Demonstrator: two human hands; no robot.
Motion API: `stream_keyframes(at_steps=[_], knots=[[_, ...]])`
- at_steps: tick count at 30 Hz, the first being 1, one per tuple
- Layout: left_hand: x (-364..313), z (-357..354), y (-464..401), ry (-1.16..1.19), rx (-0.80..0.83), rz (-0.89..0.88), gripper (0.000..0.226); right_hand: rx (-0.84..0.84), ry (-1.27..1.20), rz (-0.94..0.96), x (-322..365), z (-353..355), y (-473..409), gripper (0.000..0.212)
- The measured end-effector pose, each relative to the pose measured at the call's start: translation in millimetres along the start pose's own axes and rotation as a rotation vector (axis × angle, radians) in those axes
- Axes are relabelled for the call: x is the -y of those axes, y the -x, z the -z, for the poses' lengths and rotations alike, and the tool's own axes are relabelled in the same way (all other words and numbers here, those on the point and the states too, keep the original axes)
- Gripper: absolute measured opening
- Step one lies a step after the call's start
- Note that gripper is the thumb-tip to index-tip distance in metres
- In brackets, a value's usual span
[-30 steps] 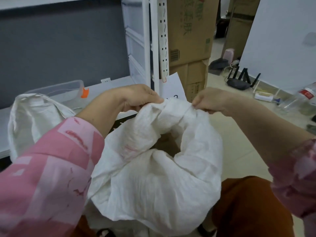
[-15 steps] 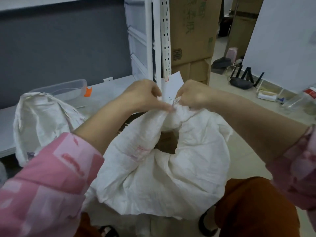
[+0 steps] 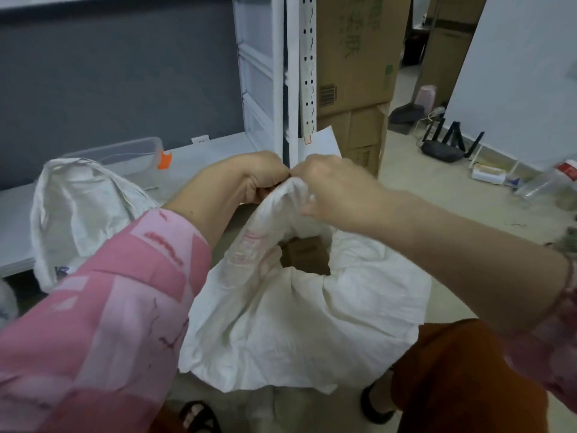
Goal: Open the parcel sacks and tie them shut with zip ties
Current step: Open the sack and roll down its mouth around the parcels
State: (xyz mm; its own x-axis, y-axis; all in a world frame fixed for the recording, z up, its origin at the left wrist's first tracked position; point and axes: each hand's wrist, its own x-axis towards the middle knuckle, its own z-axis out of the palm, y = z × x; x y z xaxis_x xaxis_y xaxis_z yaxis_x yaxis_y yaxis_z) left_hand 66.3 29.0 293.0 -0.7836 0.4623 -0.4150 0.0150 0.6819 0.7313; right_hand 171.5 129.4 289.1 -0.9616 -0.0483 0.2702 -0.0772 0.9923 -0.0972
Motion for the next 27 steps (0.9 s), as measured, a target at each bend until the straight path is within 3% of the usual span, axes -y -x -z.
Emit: stream_keyframes(at_steps=[2, 4, 7, 9, 13, 15, 18, 20, 23, 27], knots=[[-3.1, -1.5, 3.0, 0.031, 0.025, -0.002, 0.030, -0.029, 0.081, 0.054, 3.1, -8.9, -0.4, 0.011], [-5.7, -2.8, 10.6, 0.003, -0.024, -0.038, 0.022, 0.021, 0.017, -0.013, -7.8, -10.8, -8.1, 0.012], [-2.8, -4.5, 28.3, -0.357, -0.210, -0.183, 0.043, 0.107, -0.156, -0.170, -25.2, -10.0, -21.1, 0.017], [2.1, -6.2, 40.3, -0.464, -0.201, -0.226, 0.044, 0.180, -0.221, -0.256, -31.4, -11.5, -29.3, 0.026], [13.9, -6.5, 38.7, -0.419, -0.208, -0.195, 0.023, 0.337, -0.332, -0.332, -33.2, -7.6, -39.6, 0.033], [16.4, -4.2, 30.9, -0.288, -0.160, -0.147, 0.021, 0.331, -0.298, -0.338, -38.9, -6.1, -41.3, 0.030], [21.8, 0.9, 16.3, -0.092, -0.054, -0.008, 0.015, 0.097, -0.081, -0.234, -30.4, -5.9, -29.3, 0.025], [25.7, 4.6, 6.5, -0.054, -0.020, 0.039, 0.018, -0.067, 0.041, -0.019, -18.0, -13.7, -18.4, 0.028], [27.7, 7.9, -2.0, 0.000, 0.032, 0.061, 0.034, -0.066, 0.208, 0.263, -3.7, -30.1, -6.4, 0.011], [33.4, 5.8, -1.5, 0.060, 0.042, 0.033, 0.036, -0.045, 0.274, 0.289, -6.3, -35.7, -15.5, 0.032]])
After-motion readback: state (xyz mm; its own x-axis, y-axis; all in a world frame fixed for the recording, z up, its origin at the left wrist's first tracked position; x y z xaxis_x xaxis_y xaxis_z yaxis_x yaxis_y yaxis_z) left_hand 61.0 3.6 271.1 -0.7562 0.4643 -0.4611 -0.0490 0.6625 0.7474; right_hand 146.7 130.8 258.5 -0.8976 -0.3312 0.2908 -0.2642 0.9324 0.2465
